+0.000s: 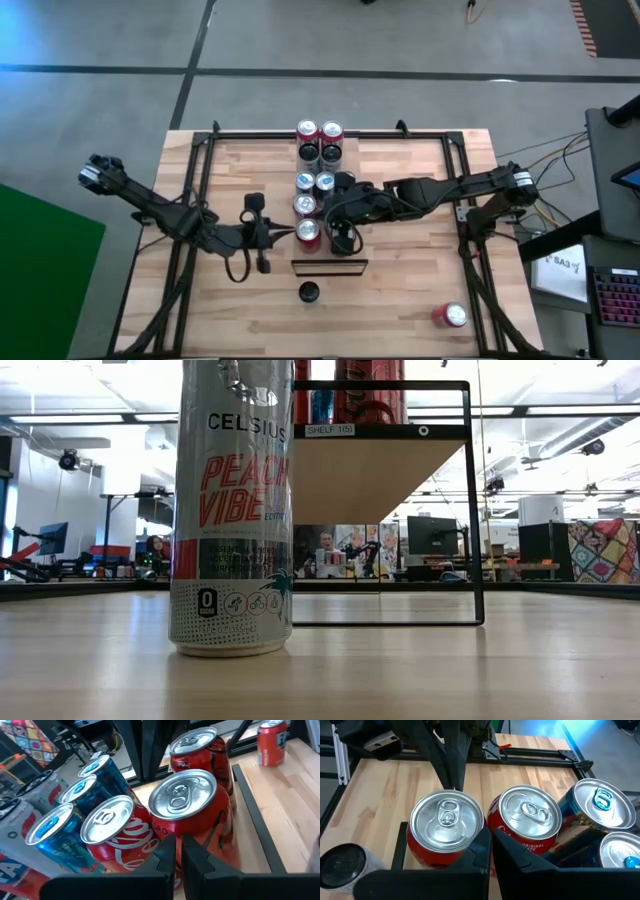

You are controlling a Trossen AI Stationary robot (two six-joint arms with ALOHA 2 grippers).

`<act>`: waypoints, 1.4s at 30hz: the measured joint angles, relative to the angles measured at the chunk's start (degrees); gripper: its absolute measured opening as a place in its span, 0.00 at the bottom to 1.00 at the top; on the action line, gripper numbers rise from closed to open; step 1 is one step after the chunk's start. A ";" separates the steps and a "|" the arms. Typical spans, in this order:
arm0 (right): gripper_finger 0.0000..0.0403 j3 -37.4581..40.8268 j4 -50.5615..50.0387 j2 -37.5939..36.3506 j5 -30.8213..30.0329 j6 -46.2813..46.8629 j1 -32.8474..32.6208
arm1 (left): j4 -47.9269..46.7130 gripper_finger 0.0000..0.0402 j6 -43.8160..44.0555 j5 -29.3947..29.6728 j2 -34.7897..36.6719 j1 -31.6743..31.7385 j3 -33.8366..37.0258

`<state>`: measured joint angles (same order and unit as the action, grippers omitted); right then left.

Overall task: Place canned beverage on shelf
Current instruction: Adjust the red black soda cans

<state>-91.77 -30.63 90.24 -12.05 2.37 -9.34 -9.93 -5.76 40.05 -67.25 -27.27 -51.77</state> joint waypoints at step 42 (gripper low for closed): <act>0.02 -0.35 -0.84 -6.45 4.49 -5.66 -3.18 | 14.02 0.00 -14.71 -1.75 -0.82 -0.75 -2.19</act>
<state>-92.12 -31.48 83.79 -7.56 -3.29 -12.52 4.09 -20.47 38.30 -68.07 -28.02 -53.95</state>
